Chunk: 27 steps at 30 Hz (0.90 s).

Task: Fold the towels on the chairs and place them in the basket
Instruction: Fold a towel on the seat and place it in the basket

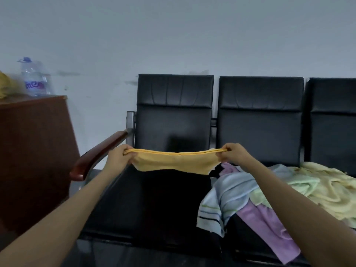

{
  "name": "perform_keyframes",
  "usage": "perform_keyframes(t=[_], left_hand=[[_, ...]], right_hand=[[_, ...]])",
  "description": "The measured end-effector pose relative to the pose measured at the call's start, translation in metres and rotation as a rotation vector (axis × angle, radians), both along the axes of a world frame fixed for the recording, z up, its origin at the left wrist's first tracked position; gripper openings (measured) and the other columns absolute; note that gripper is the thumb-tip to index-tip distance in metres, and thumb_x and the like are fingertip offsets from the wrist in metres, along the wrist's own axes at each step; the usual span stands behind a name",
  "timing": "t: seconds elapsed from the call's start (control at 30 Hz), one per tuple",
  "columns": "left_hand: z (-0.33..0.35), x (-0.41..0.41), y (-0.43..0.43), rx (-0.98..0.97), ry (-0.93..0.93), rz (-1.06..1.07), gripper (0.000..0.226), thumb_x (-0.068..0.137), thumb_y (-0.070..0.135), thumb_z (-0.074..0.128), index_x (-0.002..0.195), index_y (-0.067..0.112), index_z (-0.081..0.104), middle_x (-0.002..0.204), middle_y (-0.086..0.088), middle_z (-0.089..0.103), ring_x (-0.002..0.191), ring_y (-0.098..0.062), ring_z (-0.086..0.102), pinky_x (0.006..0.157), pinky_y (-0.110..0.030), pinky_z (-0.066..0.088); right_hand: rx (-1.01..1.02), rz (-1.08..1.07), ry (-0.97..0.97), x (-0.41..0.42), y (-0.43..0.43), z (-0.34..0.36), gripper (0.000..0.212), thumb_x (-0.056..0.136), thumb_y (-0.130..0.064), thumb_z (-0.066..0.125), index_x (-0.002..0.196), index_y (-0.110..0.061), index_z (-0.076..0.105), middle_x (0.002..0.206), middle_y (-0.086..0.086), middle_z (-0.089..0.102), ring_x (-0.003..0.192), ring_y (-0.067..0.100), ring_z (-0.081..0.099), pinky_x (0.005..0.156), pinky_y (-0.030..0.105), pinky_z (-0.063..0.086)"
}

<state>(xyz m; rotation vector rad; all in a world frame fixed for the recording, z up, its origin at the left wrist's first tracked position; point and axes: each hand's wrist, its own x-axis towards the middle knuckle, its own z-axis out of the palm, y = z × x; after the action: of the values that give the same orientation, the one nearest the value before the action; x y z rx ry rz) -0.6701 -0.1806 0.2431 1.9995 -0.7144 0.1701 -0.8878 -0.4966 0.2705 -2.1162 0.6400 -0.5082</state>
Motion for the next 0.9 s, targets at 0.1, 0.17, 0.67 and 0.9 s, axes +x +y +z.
perform_keyframes(t=[0.1, 0.17, 0.67, 0.9], left_hand=[[-0.029, -0.012, 0.025, 0.179, 0.072, -0.125, 0.009, 0.083, 0.014, 0.071, 0.077, 0.011, 0.066, 0.052, -0.001, 0.060, 0.048, -0.012, 0.052, 0.054, -0.020, 0.043], [-0.044, -0.023, 0.038, 0.296, 0.153, -0.204, 0.011, 0.083, 0.020, 0.071, 0.076, 0.012, 0.067, 0.050, -0.001, 0.057, 0.049, -0.014, 0.051, 0.052, -0.020, 0.041], [-0.116, -0.032, 0.015, 0.031, 0.702, -0.084, 0.019, 0.088, 0.025, 0.067, 0.098, 0.009, 0.063, 0.099, -0.009, 0.067, 0.091, -0.022, 0.063, 0.076, -0.035, 0.051], [-0.114, 0.012, -0.034, 0.010, 0.540, 0.035, 0.012, 0.090, 0.024, 0.064, 0.090, 0.012, 0.060, 0.088, -0.001, 0.061, 0.083, -0.016, 0.058, 0.070, -0.029, 0.046]], right_hand=[[0.073, 0.166, 0.271, -0.012, 0.000, -0.019, 0.012, 0.084, -0.010, 0.068, 0.088, -0.001, 0.061, 0.081, 0.011, 0.060, 0.067, 0.019, 0.064, 0.066, 0.028, 0.057], [0.031, 0.215, 0.403, -0.018, 0.002, -0.031, 0.013, 0.085, -0.011, 0.067, 0.090, 0.000, 0.063, 0.084, 0.010, 0.056, 0.063, 0.017, 0.058, 0.058, 0.025, 0.053], [0.241, 0.026, 0.341, -0.016, 0.001, -0.136, 0.026, 0.090, -0.027, 0.056, 0.108, -0.008, 0.057, 0.099, 0.006, 0.057, 0.089, 0.019, 0.055, 0.083, 0.034, 0.048], [-0.067, -0.146, 0.218, 0.048, -0.012, -0.144, 0.029, 0.098, -0.019, 0.041, 0.114, 0.003, 0.051, 0.105, 0.017, 0.057, 0.092, 0.029, 0.052, 0.074, 0.031, 0.037]])
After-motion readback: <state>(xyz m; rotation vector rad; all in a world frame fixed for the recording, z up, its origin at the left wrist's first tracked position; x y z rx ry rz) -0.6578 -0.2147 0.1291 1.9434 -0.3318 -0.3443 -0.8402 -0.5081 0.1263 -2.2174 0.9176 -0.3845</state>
